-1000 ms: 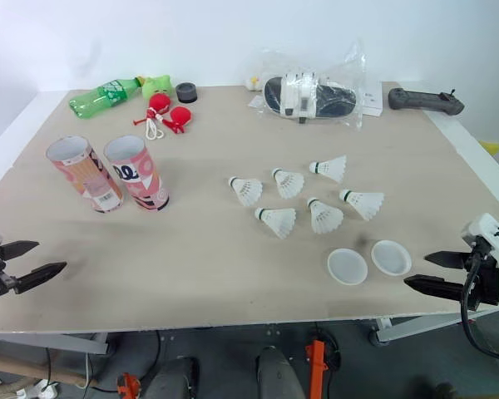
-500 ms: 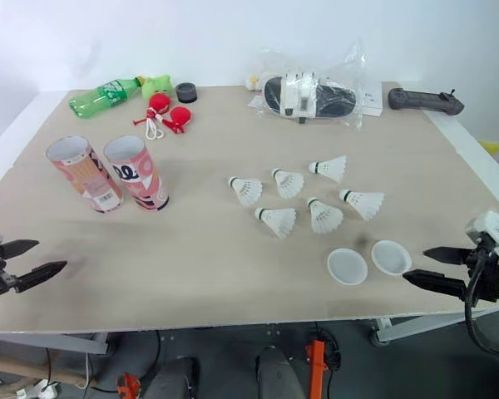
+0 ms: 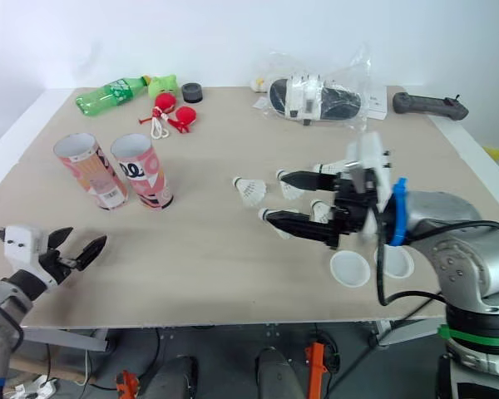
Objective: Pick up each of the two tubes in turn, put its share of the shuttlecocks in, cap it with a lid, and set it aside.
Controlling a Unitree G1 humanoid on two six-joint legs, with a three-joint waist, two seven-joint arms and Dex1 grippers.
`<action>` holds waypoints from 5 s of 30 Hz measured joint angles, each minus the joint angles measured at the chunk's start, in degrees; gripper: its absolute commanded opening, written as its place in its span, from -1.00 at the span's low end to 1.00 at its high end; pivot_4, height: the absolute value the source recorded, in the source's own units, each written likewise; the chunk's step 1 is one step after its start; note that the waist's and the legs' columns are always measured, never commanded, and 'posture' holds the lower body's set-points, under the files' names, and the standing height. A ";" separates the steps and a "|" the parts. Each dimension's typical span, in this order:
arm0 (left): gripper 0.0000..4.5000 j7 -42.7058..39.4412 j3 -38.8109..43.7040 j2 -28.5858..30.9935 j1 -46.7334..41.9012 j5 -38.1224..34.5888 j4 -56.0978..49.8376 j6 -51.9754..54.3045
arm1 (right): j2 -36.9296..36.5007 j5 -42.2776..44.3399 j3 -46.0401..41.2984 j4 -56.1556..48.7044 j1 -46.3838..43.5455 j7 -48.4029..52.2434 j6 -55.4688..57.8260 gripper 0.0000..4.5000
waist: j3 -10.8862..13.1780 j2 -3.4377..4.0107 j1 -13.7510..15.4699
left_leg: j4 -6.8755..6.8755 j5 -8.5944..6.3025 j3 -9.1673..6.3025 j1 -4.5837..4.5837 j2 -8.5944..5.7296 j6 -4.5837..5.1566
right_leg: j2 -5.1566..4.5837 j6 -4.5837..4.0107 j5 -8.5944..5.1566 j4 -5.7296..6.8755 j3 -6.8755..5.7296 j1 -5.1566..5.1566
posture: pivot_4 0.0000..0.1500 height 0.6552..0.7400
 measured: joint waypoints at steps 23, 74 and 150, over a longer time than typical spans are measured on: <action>1.00 12.65 -5.97 -3.83 -20.73 5.10 20.19 -2.41 | 6.71 -4.81 11.11 2.46 -8.24 -0.79 -5.10 0.99 | -0.08 -0.13 0.47 | 0.01 0.01 -0.06 0.00 0.03 0.02 | 0.07 -0.34 0.24 0.00 -0.06 -0.02 | 1.00 1.00; 0.48 -5.26 0.69 6.37 1.92 -7.79 1.19 -4.99 | 3.17 -0.20 9.08 2.82 -7.86 2.08 -2.24 1.00 | -0.05 -0.16 -0.41 | -0.19 -0.01 -0.14 -0.07 0.11 -0.01 | 0.03 -0.16 -0.18 0.00 -0.25 -0.13 | 1.00 1.00; 0.44 -32.93 -30.73 26.82 -17.82 12.18 -8.00 6.08 | 16.74 -31.48 13.41 7.20 14.85 -23.65 -19.61 -0.97 | -0.08 0.20 0.63 | -0.06 0.40 0.03 -0.10 0.31 0.61 | 0.17 -0.55 0.09 0.04 -0.28 -0.02 | 1.00 1.00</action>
